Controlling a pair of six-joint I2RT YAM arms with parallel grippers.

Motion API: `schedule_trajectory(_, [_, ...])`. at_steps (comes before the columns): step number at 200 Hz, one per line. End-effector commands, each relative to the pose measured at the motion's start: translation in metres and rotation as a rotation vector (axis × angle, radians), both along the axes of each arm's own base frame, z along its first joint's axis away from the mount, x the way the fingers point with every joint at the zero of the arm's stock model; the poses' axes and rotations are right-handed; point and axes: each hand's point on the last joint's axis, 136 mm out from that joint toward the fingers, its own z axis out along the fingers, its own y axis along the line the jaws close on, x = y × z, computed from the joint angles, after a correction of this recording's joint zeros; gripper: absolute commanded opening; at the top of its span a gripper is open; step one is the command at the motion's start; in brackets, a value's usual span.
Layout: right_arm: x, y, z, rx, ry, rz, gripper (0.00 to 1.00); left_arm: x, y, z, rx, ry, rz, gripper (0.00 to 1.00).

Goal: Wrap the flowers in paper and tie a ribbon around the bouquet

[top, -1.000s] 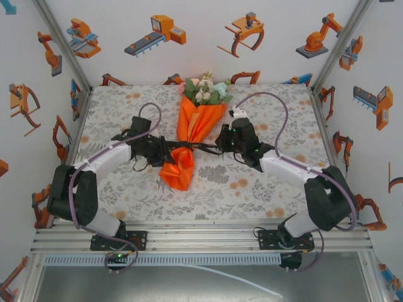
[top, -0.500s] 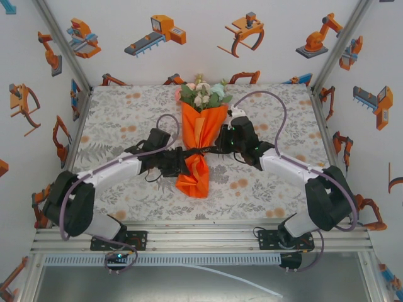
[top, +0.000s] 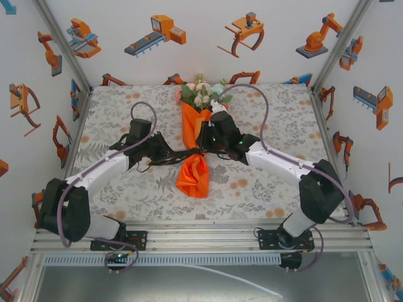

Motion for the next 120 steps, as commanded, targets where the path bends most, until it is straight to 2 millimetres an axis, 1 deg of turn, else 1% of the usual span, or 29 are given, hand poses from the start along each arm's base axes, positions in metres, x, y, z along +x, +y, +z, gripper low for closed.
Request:
schedule_trajectory(1, [0.001,0.004,-0.007,-0.008,0.07,-0.036,0.32,0.011,-0.017,0.0,-0.145,0.022,0.041,0.18])
schedule_trajectory(11, [-0.001,0.012,-0.007,-0.008,0.083,-0.019,0.32,0.014,-0.02,-0.003,-0.161,0.029,0.044,0.16])
schedule_trajectory(32, [-0.003,0.028,-0.006,-0.027,0.102,0.012,0.32,0.013,-0.012,-0.02,-0.145,0.064,0.1,0.16])
schedule_trajectory(41, [-0.004,0.032,-0.009,-0.043,0.109,0.016,0.32,0.012,-0.009,-0.024,-0.131,0.057,0.108,0.16])
schedule_trajectory(55, [-0.003,0.035,-0.013,-0.051,0.119,0.017,0.32,0.013,-0.008,-0.024,-0.111,0.027,0.088,0.17])
schedule_trajectory(69, [-0.002,0.035,-0.016,-0.057,0.12,0.015,0.32,0.013,-0.01,-0.024,-0.106,-0.01,0.055,0.2])
schedule_trajectory(79, [-0.002,0.034,-0.017,-0.065,0.117,0.017,0.32,0.014,-0.017,-0.017,-0.127,-0.058,0.002,0.22])
schedule_trajectory(87, [-0.002,0.032,-0.018,-0.084,0.108,0.017,0.32,0.013,-0.021,-0.016,-0.116,-0.082,-0.027,0.24])
schedule_trajectory(96, [-0.001,0.026,-0.02,-0.113,0.092,0.008,0.32,0.013,-0.026,-0.012,-0.092,-0.123,-0.071,0.27])
schedule_trajectory(110, [0.001,0.015,-0.021,-0.143,0.08,-0.01,0.33,0.012,-0.029,-0.014,-0.021,-0.172,-0.112,0.33])
schedule_trajectory(120, [0.002,0.008,-0.02,-0.142,0.079,-0.02,0.33,0.012,-0.037,-0.012,0.005,-0.215,-0.171,0.37])
